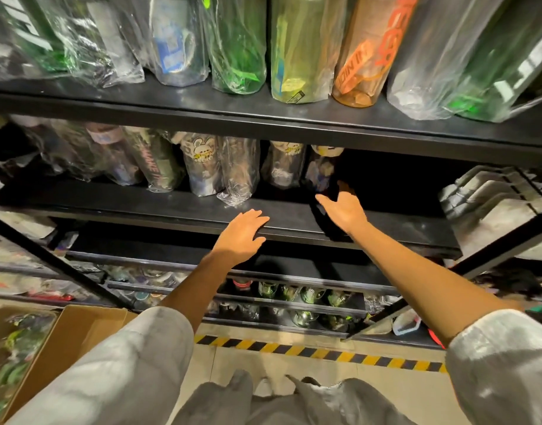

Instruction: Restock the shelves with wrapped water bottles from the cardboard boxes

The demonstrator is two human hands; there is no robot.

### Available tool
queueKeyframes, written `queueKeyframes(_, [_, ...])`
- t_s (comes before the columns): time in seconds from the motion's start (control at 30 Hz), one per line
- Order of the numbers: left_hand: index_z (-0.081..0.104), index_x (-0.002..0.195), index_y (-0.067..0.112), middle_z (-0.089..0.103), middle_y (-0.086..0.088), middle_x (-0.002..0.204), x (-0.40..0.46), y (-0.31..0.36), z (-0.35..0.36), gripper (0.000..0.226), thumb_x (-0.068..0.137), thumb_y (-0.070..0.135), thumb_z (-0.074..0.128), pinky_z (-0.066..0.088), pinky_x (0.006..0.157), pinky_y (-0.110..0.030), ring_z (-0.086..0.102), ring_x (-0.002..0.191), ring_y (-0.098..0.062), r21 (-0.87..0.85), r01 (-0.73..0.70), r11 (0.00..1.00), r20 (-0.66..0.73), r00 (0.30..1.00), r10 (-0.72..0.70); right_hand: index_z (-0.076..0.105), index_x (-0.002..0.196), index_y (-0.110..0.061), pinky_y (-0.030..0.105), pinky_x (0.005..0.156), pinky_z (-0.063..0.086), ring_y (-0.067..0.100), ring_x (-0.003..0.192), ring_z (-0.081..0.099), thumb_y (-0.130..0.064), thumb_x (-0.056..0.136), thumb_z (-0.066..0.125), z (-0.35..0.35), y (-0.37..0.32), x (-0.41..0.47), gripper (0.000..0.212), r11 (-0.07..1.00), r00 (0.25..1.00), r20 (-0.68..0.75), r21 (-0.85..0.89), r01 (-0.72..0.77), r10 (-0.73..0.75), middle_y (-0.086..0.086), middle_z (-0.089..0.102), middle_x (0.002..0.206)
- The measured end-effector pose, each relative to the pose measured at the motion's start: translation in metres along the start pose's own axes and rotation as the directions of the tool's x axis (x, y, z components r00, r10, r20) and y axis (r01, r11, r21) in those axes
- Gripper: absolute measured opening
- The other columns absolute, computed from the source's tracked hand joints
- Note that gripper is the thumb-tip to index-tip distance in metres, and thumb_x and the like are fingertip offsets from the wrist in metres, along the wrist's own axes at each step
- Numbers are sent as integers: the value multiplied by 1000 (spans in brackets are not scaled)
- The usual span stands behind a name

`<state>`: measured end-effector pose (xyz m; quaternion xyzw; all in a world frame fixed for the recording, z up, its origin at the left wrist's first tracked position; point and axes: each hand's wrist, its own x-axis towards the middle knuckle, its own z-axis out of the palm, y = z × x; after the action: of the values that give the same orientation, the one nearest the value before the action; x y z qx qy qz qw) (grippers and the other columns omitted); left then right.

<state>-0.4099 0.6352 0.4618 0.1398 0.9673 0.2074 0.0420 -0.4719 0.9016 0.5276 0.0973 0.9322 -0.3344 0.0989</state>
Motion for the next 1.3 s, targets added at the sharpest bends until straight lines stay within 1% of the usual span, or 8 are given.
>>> queueKeyframes(0.13, [37,160,17,33,-12,165,-48,17,-14,63,105,43,55,20,126,-44,23,155,-34,101,128,987,-66,990,-122,34,159,-13,48,103,49,38,136,51,-56,100,58,6,16,-46,76,927,964,40,-269,263,-262,15,45,154])
queueKeyframes(0.27, [39,159,16,36,-15,163,-129,20,-17,64,105,48,53,23,123,-54,25,154,-40,144,284,948,-139,954,-265,31,161,-20,48,108,48,30,141,48,-59,103,50,20,14,-100,73,803,891,164,-388,453,-423,6,45,158])
queueKeyframes(0.5, [50,152,19,55,-11,146,-307,13,3,84,95,70,16,42,112,-52,46,138,-38,81,609,789,-205,785,-585,31,162,-23,44,117,38,26,148,40,-62,103,44,98,-13,-187,72,615,667,390,-269,742,-634,2,41,162])
queueKeyframes(0.63, [59,143,19,62,-13,134,-392,17,3,74,95,64,25,48,103,-51,56,126,-40,4,751,661,-267,638,-723,60,143,-13,47,97,56,32,121,65,-61,99,47,156,-38,-241,66,452,483,413,-178,874,-772,9,67,134])
queueKeyframes(0.9, [54,146,19,55,-10,146,-514,-11,-14,62,100,57,38,42,111,-47,50,132,-35,-191,897,399,-296,335,-894,62,137,-23,47,93,58,29,112,68,-55,93,54,257,-119,-343,55,304,296,576,-86,949,-762,3,70,125])
queueKeyframes(1.03, [62,135,20,65,-7,130,-567,-48,-8,58,97,57,39,51,97,-45,60,114,-33,-249,909,333,-346,238,-908,55,123,-38,44,91,53,24,108,66,-53,92,51,323,-155,-378,35,231,177,654,-3,973,-736,-9,67,115])
queueKeyframes(1.17, [58,141,19,64,-9,136,-607,-79,-18,56,98,54,53,49,104,-45,59,123,-33,-328,913,243,-307,140,-941,55,145,-26,38,94,54,22,117,65,-62,99,47,374,-185,-408,59,186,98,698,50,981,-709,-6,63,138])
queueKeyframes(1.3, [45,153,24,51,-4,153,-629,-115,-36,59,103,54,48,37,116,-39,46,139,-25,-366,915,171,-229,90,-969,36,160,-26,34,118,33,16,149,38,-69,101,36,407,-233,-433,73,214,80,785,69,974,-614,-7,42,161])
